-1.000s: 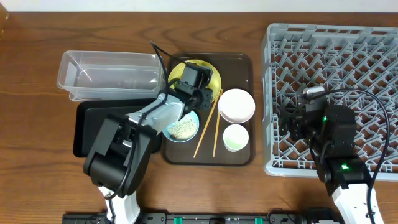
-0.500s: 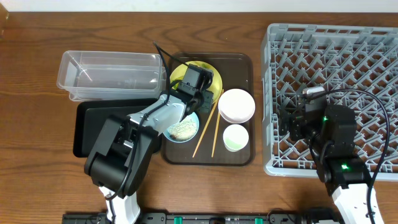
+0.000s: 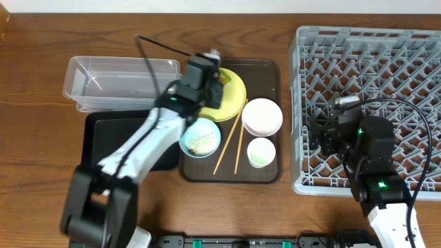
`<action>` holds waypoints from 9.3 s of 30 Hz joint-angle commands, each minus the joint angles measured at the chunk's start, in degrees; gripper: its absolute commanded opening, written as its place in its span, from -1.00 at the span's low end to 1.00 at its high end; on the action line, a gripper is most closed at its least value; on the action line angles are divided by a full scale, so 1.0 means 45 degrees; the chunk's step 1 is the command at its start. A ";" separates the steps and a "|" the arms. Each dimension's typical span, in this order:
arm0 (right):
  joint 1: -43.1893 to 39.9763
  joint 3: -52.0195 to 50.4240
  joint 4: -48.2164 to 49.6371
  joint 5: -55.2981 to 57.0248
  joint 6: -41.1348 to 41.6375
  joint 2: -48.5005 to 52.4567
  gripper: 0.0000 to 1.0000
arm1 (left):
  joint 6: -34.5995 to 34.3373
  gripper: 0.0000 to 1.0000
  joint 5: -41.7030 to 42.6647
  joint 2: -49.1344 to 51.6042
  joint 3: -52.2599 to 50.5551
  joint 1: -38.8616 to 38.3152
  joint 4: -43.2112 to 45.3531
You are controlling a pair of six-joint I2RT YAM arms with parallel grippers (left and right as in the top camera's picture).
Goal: Sort waste into correct bins and load items into the dishwasher rack
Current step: 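Carry the tissue with left gripper and drop into clear bin, then grasp the Apollo snack wrapper on the yellow plate with left gripper, then drop the wrapper into the clear plastic bin with left gripper, then grasp the rim of the light-blue rice bowl with left gripper, then tip the blue bowl over the black tray to pour out rice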
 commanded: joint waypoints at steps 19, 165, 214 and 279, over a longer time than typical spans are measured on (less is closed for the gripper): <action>-0.0097 0.0291 0.0000 -0.0092 0.0175 0.0005 0.98 | -0.5780 -0.06 -0.0087 -0.0019 0.0185 0.4231 -0.1452; -0.0097 0.0291 -0.0233 -0.0097 0.0175 0.0010 0.99 | -0.3993 0.11 0.0340 0.1865 -0.0146 -0.2118 -0.4634; -0.0097 0.0291 -0.0238 -0.0092 0.0170 0.0010 0.99 | -0.3900 -0.88 0.0782 -0.2273 -0.0131 -0.0646 -0.6887; -0.0097 0.0291 -0.0238 -0.0092 0.0170 0.0010 0.98 | -0.2788 -0.88 1.8423 0.0398 -0.1826 1.1429 -0.7849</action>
